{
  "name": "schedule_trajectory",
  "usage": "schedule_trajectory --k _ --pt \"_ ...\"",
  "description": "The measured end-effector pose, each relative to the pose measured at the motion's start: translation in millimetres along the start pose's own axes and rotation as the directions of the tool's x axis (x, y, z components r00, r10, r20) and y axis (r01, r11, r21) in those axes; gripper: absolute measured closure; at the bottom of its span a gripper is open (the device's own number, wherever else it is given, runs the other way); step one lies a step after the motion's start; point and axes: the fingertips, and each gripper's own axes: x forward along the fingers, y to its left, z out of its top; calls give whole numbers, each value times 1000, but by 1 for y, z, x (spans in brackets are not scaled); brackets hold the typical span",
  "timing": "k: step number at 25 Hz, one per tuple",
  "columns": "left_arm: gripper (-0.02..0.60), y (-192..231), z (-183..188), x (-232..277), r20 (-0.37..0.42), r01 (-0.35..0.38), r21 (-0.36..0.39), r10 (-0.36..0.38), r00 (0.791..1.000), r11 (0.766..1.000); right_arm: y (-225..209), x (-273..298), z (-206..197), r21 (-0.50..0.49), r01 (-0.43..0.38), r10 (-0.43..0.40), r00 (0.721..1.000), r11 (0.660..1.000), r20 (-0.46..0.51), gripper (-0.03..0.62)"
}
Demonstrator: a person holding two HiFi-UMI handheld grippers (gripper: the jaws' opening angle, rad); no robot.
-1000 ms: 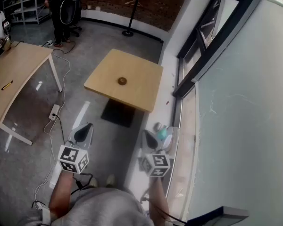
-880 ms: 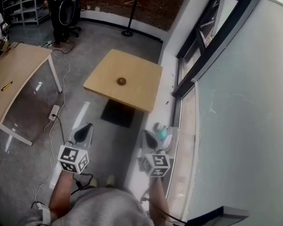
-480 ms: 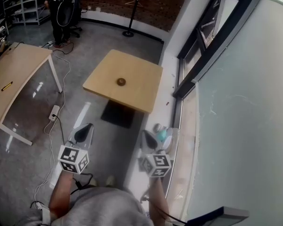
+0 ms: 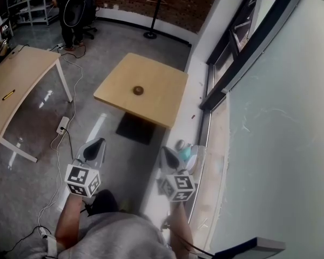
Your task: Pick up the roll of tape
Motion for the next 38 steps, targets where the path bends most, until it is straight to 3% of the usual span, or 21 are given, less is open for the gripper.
schedule_trajectory --k 14,38 --pt "581 15 -4 59 -21 13 5 -13 1000 1000 -25 51 1 19 -37 37 999 999 -28 580" --pt "581 132 26 245 -60 48 -26 -50 997 998 -63 258 45 3 -24 24 998 1000 -61 580"
